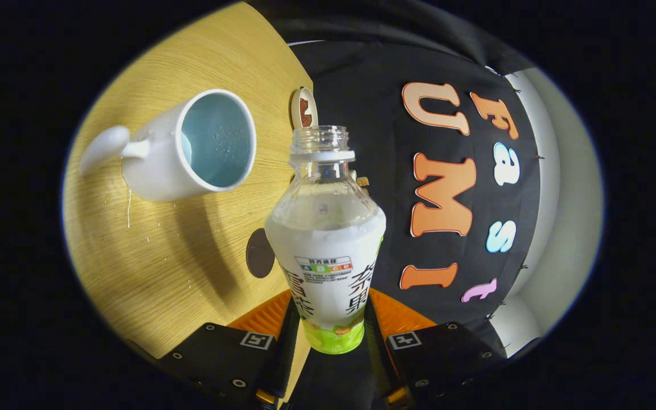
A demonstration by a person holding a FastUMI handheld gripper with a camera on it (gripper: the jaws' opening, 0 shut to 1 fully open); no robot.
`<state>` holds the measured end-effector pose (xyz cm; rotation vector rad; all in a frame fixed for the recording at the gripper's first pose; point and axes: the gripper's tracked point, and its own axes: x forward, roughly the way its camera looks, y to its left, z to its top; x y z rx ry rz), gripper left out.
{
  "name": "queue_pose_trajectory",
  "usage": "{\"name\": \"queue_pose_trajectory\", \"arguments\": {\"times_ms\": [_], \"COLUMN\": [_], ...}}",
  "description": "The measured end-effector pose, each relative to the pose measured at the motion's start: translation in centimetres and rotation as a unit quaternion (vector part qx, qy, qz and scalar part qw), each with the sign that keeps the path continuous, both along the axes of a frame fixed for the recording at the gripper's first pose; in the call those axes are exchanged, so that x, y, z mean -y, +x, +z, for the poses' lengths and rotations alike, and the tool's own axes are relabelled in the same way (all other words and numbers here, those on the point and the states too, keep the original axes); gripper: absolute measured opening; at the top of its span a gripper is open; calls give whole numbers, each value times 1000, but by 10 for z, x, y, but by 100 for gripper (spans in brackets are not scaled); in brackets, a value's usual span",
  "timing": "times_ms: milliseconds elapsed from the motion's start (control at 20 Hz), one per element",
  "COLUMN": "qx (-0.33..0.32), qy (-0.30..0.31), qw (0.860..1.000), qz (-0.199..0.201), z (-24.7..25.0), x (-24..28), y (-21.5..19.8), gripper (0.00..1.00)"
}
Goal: Take the bottle from table, then pour the juice into the cup, finally place the bottle on the coaster
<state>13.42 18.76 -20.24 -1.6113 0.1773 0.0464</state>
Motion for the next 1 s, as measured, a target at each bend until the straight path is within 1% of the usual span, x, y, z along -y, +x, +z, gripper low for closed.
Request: {"name": "queue_pose_trajectory", "arguments": {"times_ms": [200, 500, 1000], "qx": [9, 10, 5], "qy": [-44, -76, -86], "qw": [999, 997, 996], "qz": [11, 15, 13], "z": [5, 7, 6], "x": [-2, 1, 6], "y": [1, 5, 7], "gripper": [59, 59, 59]}}
